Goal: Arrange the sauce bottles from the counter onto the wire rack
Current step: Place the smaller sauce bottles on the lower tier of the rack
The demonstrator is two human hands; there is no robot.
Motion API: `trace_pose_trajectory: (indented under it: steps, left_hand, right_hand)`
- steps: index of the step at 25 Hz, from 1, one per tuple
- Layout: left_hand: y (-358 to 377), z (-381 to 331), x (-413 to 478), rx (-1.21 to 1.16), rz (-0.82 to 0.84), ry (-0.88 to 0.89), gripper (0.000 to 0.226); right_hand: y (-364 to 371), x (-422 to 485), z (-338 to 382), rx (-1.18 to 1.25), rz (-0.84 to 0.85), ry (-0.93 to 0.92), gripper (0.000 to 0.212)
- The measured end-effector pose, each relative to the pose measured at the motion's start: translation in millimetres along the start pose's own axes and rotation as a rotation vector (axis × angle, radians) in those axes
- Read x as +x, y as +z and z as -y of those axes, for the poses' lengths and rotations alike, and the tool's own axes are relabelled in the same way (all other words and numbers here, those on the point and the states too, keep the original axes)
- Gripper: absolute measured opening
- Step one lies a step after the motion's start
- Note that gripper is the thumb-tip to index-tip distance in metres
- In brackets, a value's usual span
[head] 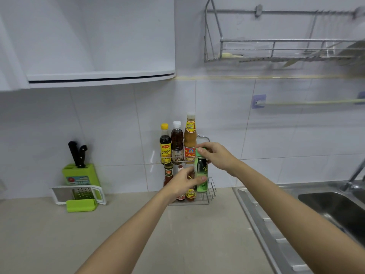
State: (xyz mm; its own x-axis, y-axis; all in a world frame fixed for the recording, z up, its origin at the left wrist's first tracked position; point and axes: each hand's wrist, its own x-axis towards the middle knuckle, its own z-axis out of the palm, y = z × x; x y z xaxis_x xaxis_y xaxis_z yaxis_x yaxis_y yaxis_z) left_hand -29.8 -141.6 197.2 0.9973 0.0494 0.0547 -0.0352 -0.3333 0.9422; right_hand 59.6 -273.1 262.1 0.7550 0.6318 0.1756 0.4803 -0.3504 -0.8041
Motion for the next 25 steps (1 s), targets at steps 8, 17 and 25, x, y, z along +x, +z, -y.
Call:
trace_pose_trajectory:
  steps: [8, 17, 25]
  left_hand:
    - [17, 5, 8, 0.106, -0.202, 0.031, 0.032]
    - [10, 8, 14, 0.043, 0.002, -0.012, 0.024]
    - [16, 25, 42, 0.031, -0.092, -0.036, 0.027]
  right_hand:
    - [12, 0, 9, -0.3, -0.281, 0.022, 0.031]
    - [-1, 4, -10, -0.063, -0.106, 0.108, 0.038]
    - [15, 8, -53, 0.215, -0.078, 0.121, 0.031]
